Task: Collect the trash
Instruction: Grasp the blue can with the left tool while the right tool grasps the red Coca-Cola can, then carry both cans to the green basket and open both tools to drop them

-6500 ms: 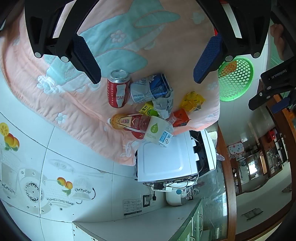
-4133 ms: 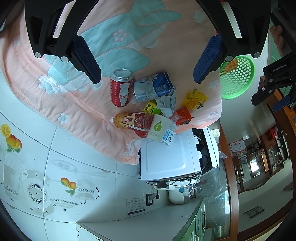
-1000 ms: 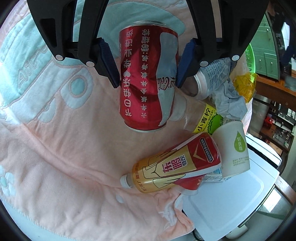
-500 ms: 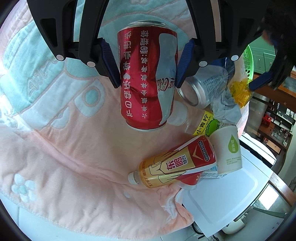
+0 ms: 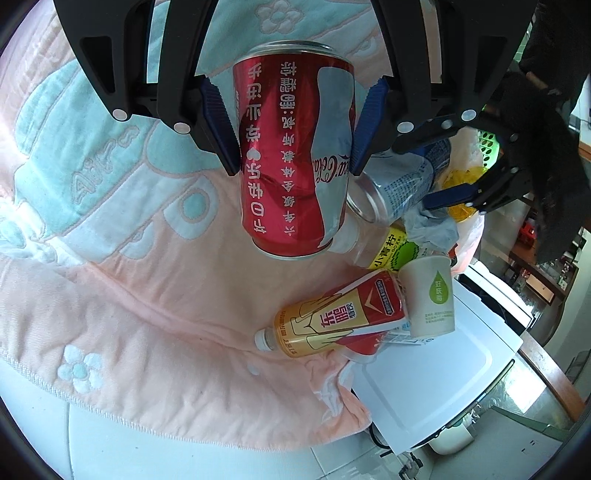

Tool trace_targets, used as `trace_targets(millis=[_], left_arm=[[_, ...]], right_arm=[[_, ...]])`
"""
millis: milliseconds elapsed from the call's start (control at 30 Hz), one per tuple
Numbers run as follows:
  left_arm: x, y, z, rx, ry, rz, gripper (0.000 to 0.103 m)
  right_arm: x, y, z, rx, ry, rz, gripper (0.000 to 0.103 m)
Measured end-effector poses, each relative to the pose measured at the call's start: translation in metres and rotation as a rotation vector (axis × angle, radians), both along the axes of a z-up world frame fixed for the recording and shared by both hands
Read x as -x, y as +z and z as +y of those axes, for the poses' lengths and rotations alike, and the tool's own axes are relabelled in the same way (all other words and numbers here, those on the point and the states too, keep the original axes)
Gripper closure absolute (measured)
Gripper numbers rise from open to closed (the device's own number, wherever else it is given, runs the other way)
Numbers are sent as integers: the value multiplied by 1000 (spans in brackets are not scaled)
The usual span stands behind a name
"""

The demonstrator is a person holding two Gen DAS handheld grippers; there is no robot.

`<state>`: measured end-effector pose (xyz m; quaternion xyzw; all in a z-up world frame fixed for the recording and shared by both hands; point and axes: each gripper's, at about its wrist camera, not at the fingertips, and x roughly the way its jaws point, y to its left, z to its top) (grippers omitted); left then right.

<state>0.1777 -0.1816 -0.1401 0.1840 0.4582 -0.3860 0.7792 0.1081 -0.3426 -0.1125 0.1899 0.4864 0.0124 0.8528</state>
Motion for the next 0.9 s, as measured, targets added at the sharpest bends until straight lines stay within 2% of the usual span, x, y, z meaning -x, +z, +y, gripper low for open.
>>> trace_targets(millis=[133,200,533,733,900], left_arm=[[-2,-5,-2,-6,-4,30,50],[-1,-4,-1,-6,2,27,52],[25,12,21,42,73,8,55],[49,35,63,104,161,-29,55],[67,56,120,146,292,-77,55]], right_arm=[[4,3,-1,1,-6,-10,45],[5,5,-1,1,-7,-13,45],[12,11,11,8,19,-29,45],[18,18,31,5,67,-42,45],[16,33,65,1,150,-74,45]])
